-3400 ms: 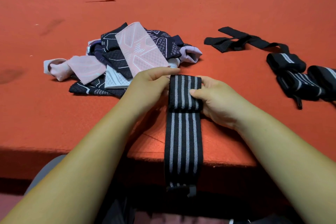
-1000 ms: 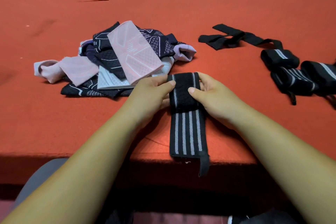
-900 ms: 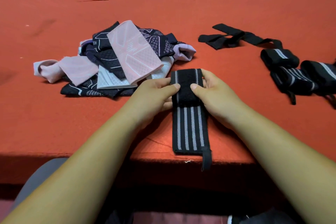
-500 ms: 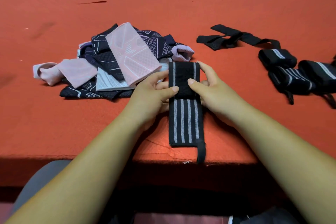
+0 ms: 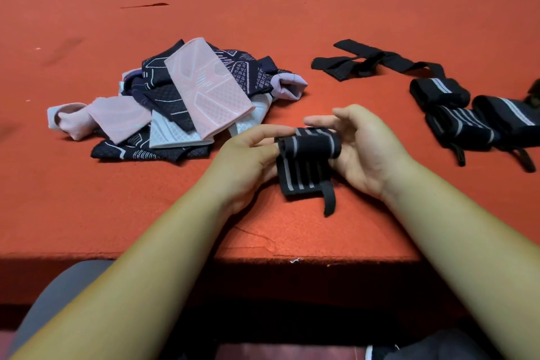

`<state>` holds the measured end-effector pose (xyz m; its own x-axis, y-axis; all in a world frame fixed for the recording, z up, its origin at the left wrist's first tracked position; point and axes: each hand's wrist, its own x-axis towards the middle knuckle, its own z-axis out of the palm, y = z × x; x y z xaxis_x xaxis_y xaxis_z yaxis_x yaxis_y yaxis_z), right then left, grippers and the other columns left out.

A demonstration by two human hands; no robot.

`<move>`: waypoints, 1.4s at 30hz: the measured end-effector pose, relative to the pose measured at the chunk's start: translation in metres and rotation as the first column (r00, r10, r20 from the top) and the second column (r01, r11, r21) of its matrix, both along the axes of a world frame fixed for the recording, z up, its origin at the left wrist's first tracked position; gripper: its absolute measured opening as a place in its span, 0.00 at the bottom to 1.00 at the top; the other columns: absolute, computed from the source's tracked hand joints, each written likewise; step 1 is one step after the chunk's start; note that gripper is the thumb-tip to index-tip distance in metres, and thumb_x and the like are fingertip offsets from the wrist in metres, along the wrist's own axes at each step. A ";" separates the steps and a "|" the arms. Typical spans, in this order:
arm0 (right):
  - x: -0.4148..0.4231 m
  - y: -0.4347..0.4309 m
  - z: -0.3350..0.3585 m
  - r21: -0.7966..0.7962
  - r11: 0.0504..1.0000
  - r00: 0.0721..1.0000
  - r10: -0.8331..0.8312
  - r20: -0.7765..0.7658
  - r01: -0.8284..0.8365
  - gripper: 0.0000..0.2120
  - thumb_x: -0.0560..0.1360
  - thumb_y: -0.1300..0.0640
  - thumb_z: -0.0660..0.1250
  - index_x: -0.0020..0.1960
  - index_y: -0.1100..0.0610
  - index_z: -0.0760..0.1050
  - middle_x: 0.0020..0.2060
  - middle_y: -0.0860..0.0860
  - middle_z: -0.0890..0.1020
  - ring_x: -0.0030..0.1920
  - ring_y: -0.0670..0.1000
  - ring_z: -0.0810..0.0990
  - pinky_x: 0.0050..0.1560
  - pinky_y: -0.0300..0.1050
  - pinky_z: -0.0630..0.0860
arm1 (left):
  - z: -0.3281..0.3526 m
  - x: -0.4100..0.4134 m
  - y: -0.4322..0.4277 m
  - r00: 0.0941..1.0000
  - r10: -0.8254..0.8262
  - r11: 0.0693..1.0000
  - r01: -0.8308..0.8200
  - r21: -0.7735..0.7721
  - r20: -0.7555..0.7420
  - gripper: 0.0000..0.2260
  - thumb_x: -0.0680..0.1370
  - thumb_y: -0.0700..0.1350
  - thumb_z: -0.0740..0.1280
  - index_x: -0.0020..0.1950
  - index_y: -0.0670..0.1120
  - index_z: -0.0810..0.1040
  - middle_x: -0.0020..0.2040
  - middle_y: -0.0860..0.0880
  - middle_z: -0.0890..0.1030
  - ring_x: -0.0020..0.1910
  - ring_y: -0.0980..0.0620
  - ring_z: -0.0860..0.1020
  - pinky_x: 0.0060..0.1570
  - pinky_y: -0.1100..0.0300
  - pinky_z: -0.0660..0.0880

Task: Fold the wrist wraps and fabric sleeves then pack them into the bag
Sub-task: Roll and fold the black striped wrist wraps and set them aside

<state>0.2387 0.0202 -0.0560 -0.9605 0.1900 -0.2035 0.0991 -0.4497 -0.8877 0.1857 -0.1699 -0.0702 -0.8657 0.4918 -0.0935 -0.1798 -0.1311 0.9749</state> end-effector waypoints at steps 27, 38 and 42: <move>0.014 0.010 0.009 0.760 0.650 0.998 -0.053 0.019 0.020 0.13 0.80 0.42 0.68 0.60 0.46 0.80 0.51 0.42 0.86 0.49 0.44 0.84 0.47 0.45 0.76 | 0.008 0.014 0.037 0.998 0.011 0.981 -0.023 0.191 0.065 0.17 0.83 0.31 0.63 0.72 0.36 0.78 0.65 0.36 0.84 0.65 0.38 0.83 0.69 0.45 0.79; 0.035 0.074 0.035 0.744 0.580 0.939 -0.276 -0.204 0.332 0.10 0.81 0.50 0.71 0.62 0.47 0.81 0.52 0.41 0.86 0.53 0.39 0.83 0.53 0.34 0.75 | 0.036 0.018 0.121 0.999 -0.042 0.996 0.043 0.082 -0.005 0.19 0.83 0.35 0.68 0.73 0.46 0.75 0.59 0.40 0.88 0.55 0.40 0.87 0.55 0.48 0.84; 0.040 0.113 0.041 0.722 0.521 0.877 -0.404 -0.261 0.455 0.11 0.80 0.46 0.71 0.61 0.46 0.82 0.50 0.42 0.86 0.49 0.45 0.84 0.53 0.45 0.78 | 0.051 0.009 0.169 0.998 -0.063 0.998 0.064 0.028 -0.024 0.15 0.83 0.35 0.69 0.70 0.42 0.77 0.56 0.40 0.88 0.48 0.45 0.88 0.47 0.55 0.84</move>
